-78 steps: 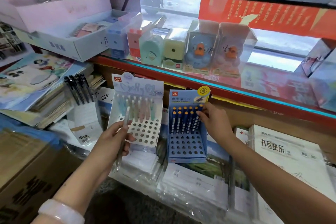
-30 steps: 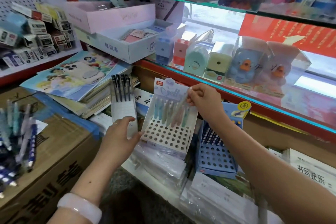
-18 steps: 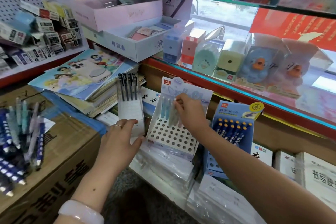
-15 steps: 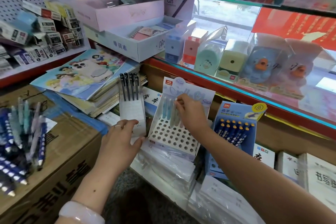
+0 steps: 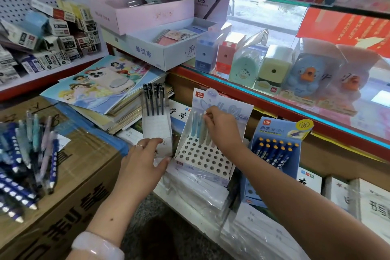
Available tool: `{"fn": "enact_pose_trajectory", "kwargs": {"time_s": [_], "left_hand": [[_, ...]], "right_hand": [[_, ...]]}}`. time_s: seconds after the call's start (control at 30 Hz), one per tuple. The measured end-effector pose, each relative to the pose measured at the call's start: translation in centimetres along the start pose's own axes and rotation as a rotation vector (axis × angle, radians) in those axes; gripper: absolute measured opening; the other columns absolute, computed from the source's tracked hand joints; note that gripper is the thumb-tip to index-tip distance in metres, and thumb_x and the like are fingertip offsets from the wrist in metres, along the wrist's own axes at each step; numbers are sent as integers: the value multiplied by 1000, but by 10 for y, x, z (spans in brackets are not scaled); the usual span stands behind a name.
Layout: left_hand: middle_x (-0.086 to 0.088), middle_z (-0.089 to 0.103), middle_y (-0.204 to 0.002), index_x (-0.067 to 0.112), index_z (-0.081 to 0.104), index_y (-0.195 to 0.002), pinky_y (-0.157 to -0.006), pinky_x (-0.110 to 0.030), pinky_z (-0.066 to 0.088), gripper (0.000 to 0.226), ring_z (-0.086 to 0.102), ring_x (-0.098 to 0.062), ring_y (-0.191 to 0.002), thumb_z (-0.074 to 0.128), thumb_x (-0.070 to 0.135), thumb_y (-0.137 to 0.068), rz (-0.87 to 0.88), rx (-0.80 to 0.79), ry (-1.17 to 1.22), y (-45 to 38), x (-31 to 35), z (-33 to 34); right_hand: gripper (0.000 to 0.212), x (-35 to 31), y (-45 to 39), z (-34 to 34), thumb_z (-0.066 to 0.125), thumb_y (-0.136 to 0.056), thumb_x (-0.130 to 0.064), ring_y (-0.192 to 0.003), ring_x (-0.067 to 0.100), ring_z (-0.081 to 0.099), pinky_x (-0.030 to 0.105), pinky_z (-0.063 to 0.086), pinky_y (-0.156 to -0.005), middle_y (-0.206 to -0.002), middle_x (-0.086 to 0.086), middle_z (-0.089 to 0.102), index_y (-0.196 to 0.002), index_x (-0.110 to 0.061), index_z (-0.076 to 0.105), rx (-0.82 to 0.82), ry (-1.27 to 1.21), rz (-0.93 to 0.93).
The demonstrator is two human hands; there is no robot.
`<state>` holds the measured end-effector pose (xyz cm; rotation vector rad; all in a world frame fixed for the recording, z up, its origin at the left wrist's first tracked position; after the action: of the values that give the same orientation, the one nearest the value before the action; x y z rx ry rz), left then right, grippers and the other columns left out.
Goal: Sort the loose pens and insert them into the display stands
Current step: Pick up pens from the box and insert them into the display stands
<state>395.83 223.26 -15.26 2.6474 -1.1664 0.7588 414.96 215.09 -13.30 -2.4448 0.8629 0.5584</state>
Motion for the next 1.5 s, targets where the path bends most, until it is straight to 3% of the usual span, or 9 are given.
{"fn": "enact_pose_trajectory", "kwargs": {"time_s": [0.57,0.77,0.83,0.93,1.0,1.07,1.13,1.27,1.5], "left_hand": [[2,42,-139,27,40,-136,-97,-40,40,51,49,-21,-113,56,38,-88,-28,-11,42,3,-3,0],[3,39,-141,28,38,-138,-102,-36,34,51,36,-18,-127,54,37,-90,-35,-5,41,8,-2,-1],[3,39,-141,28,38,-137,-103,-36,34,51,36,-17,-127,55,37,-89,-38,-4,57,10,-2,-2],[3,40,-139,30,40,-135,-102,-39,36,50,40,-18,-123,56,35,-89,-57,-3,119,13,-6,-6],[3,43,-135,30,41,-134,-98,-40,39,48,44,-19,-116,56,33,-89,-57,15,110,15,-9,-11],[2,46,-131,31,42,-132,-95,-41,41,47,46,-20,-113,57,31,-88,-55,32,85,16,-13,-17],[0,45,-133,28,42,-133,-98,-37,39,47,44,-21,-118,57,31,-88,-79,50,107,14,-19,-28],[-1,42,-139,25,44,-133,-99,-31,34,45,39,-20,-127,56,32,-90,-153,176,173,11,-41,-82],[-10,48,-129,19,45,-131,-92,-39,43,42,48,-29,-115,55,29,-91,-316,271,-71,51,-136,-164]], "right_hand": [[16,16,5,24,52,-95,-20,-87,18,62,36,50,-83,-92,6,67,-97,-10,64,-87,36,51],[17,15,0,23,50,-95,-18,-85,19,59,32,47,-82,-92,9,66,-95,-9,63,-139,69,115],[16,13,0,21,49,-95,-18,-79,16,55,27,43,-75,-92,9,65,-98,-8,62,-182,78,122],[19,5,0,13,50,-94,-22,-81,20,61,34,52,-77,-92,9,66,-111,-12,56,-178,60,98],[25,-8,-2,2,50,-94,-25,-81,21,63,39,54,-78,-88,7,67,-117,-15,54,-135,43,62],[27,-31,-5,-6,52,-94,-27,-78,16,63,32,53,-75,-85,2,68,-118,-17,56,-142,-71,29],[27,-62,-6,-7,55,-92,-28,-82,13,64,24,51,-72,-89,-2,68,-117,-18,57,-228,-193,-27],[29,-129,-11,5,59,-90,-30,-83,11,63,30,53,-81,-89,-3,67,-116,-18,58,-321,-245,-173],[31,-227,0,70,56,-92,-24,-91,20,63,26,49,-74,-98,4,65,-121,-14,56,-483,-233,-326]]}}
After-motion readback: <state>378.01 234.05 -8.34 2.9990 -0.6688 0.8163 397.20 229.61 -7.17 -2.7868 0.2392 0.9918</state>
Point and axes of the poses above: each hand's wrist, its own y-axis away from the middle knuckle, its own z-axis out of the palm, x = y × z, the point moved 7 cm from there along -y, towards the middle knuckle
